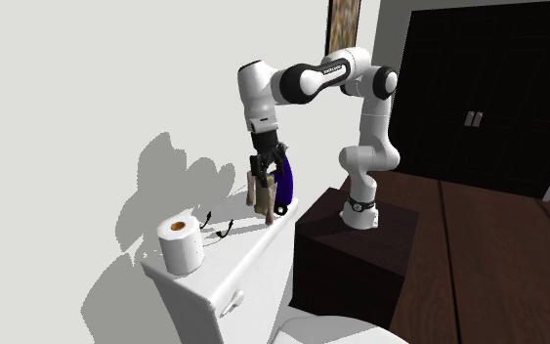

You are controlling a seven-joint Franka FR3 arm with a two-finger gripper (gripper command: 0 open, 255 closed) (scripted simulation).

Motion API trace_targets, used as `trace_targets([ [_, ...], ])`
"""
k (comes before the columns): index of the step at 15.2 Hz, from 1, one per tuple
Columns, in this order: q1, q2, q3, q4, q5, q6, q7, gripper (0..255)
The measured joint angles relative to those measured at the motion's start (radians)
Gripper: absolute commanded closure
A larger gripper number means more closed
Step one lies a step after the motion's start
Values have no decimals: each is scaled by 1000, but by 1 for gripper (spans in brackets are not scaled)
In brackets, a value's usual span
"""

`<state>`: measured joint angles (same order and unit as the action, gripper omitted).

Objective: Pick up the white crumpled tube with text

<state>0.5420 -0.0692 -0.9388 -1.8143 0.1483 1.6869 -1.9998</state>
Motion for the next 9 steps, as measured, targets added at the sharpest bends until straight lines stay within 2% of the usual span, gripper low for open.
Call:
trace_targets([
  [3,-1,-1,-1,-39,0,37,-11,0],
  [4,-1,-2,-1,-46,-1,44,-11,255],
  [9,0,-6,0,-52,-3,50,-10,255],
])
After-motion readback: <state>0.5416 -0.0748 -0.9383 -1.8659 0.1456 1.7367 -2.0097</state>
